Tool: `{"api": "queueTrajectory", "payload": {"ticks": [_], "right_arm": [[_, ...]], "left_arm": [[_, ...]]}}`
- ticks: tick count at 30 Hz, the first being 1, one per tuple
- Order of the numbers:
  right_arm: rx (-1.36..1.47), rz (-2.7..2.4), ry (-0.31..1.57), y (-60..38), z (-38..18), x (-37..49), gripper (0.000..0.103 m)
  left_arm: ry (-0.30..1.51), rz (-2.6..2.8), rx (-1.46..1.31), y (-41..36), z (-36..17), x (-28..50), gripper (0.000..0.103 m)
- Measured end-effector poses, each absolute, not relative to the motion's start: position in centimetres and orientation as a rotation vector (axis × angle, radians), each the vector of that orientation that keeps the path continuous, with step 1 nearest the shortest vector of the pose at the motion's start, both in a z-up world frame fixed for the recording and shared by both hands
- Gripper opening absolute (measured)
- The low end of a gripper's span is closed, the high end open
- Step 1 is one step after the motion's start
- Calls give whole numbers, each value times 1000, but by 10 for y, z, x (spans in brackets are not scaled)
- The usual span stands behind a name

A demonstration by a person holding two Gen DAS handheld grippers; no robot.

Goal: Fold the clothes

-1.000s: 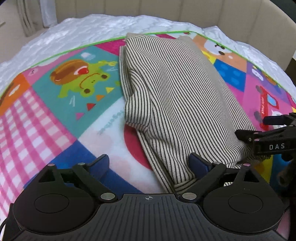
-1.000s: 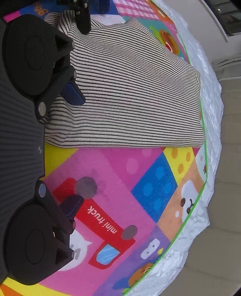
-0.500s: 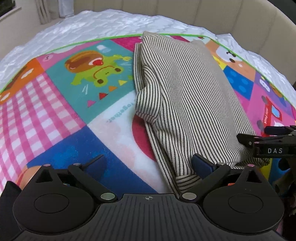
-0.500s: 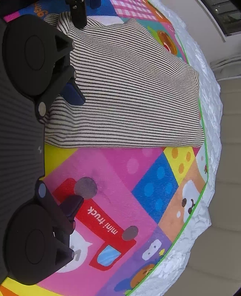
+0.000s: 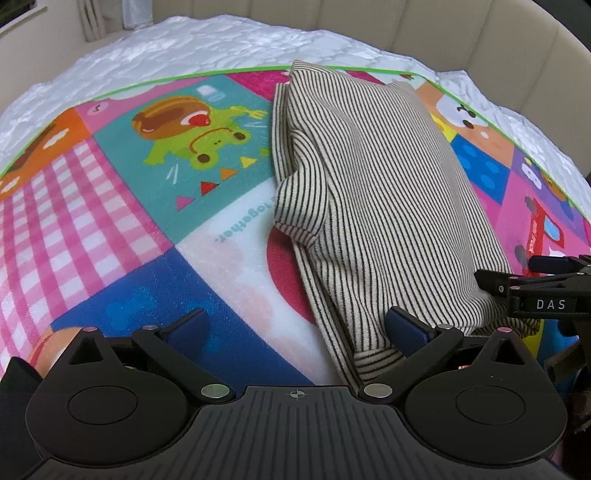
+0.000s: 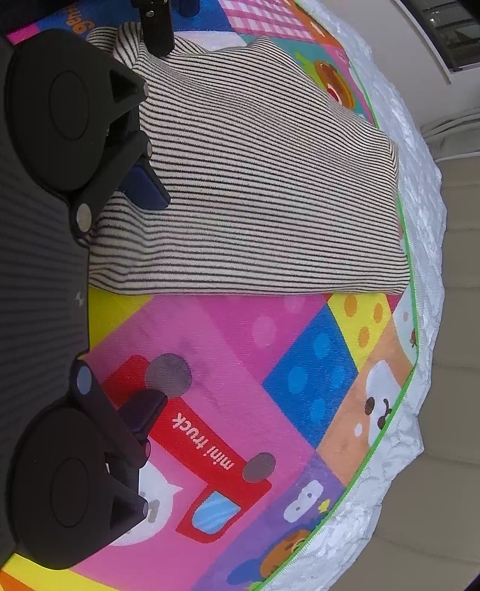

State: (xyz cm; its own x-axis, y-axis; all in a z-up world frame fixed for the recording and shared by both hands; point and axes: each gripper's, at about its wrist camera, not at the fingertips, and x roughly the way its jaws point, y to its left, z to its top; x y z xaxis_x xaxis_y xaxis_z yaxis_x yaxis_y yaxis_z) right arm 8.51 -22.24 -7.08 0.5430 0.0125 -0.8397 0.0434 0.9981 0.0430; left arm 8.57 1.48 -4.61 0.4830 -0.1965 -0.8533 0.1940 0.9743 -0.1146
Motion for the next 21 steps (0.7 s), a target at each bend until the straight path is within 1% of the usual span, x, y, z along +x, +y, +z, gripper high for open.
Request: {"api": "queueTrajectory", "payload": {"ticks": [6, 10, 13, 14, 15, 16, 17, 18, 19, 21], "right_arm": [[52, -7, 957, -223, -66, 82, 103], [38, 86, 851, -222, -39, 73, 103], [-128, 174, 758, -206, -18, 61, 103], [-195, 211, 732, -198, -12, 56, 101], [-246, 244, 713, -190, -8, 51, 92], [-276, 269, 712, -183, -5, 49, 85], [-299, 290, 720, -176, -3, 47, 70], [-306, 307, 728, -170, -1, 47, 59], [-306, 320, 733, -164, -1, 48, 57], [-325, 349, 742, -151, -6, 50, 56]], "left_arm": [[1040, -245, -16, 16, -46, 88, 103], [1030, -248, -60, 23, -44, 89, 103], [1019, -235, -106, 31, -41, 91, 103], [1015, -231, -120, 33, -40, 92, 103], [1011, -227, -130, 34, -39, 94, 103], [1008, -223, -138, 35, -39, 95, 103], [1007, -219, -140, 36, -39, 96, 103], [1007, -216, -139, 36, -39, 97, 103], [1007, -212, -137, 36, -39, 98, 103], [1008, -212, -136, 36, -39, 98, 103]]}}
